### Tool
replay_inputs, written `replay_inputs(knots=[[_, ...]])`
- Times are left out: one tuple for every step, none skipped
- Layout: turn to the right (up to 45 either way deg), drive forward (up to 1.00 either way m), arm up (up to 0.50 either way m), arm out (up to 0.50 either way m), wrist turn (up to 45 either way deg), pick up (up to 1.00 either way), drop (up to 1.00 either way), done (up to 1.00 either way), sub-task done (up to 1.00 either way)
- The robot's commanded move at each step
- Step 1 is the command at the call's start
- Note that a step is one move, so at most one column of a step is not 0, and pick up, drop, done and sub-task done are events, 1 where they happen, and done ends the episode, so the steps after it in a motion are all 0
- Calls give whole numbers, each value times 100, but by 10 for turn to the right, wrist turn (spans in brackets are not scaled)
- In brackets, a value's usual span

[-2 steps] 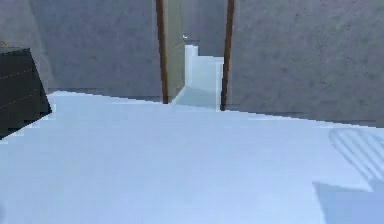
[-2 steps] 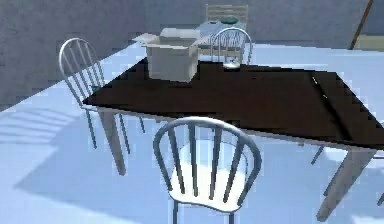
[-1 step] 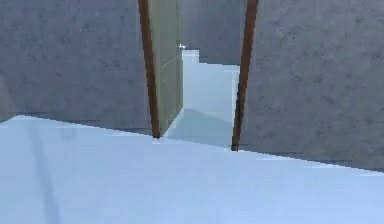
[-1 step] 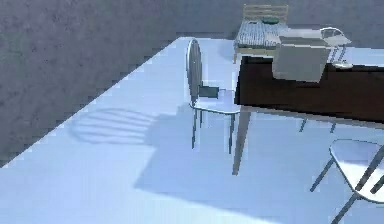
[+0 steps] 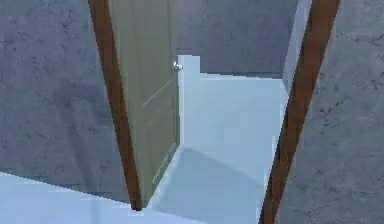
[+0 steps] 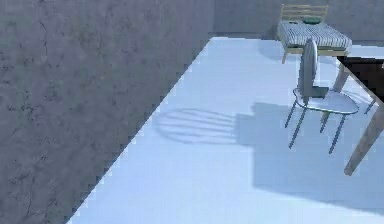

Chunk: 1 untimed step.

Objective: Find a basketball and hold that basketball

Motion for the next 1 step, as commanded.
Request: replay_inputs(knots=[[0,100,0,0,0,0,0,0,0]])
